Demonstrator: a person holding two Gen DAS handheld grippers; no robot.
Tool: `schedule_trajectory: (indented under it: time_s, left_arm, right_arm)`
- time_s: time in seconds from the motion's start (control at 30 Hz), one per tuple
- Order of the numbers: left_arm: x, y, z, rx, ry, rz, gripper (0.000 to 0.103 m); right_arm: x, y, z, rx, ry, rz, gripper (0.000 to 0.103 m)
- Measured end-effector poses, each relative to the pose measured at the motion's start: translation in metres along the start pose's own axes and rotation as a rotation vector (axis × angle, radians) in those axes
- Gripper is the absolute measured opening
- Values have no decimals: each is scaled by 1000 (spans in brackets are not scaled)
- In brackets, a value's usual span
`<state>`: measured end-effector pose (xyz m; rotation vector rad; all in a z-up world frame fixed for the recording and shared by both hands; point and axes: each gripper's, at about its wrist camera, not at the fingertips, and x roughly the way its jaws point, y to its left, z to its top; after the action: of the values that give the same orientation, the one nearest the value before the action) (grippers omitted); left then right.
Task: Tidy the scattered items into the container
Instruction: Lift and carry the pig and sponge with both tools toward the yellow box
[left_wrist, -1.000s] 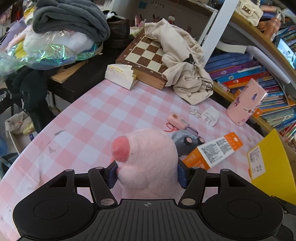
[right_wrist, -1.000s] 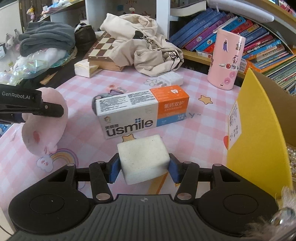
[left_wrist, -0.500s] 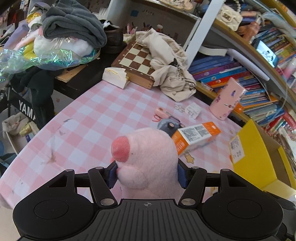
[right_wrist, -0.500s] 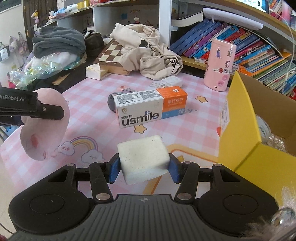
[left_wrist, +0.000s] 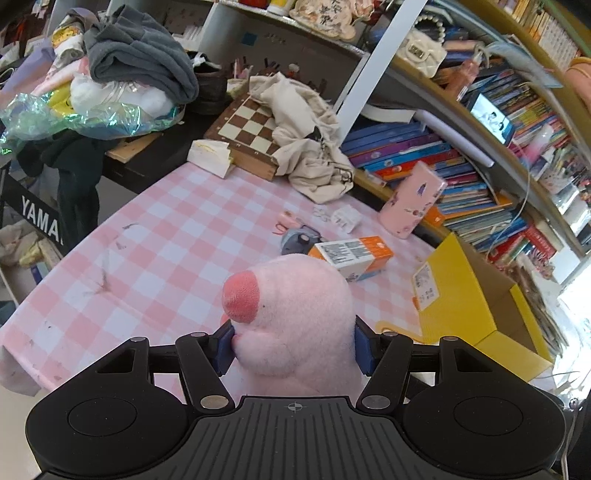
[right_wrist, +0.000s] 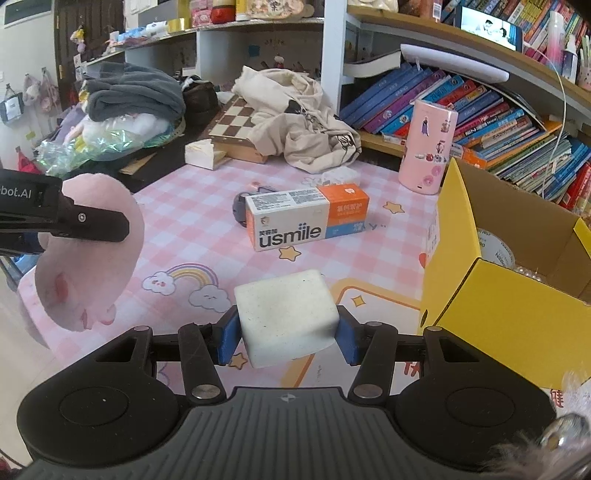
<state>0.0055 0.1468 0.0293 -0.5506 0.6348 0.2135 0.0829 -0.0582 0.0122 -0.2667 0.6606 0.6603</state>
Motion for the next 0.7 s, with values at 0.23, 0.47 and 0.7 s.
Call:
schedule_trajectory:
  time_s: [0.23,0.47,0.7]
  left_arm:
    - [-15,7,-8,-32,-15,-5,61]
    - [-28,11,-12,-42,-35,-4,61]
    - [-35,11,-16,-32,-38,-11,61]
  right_arm:
    - [-13,10,-3,-29,-12,13,50]
    - [-23,21,-4,-59,-23,31,50]
    - [-31,25,-8,-65,-25,42,50]
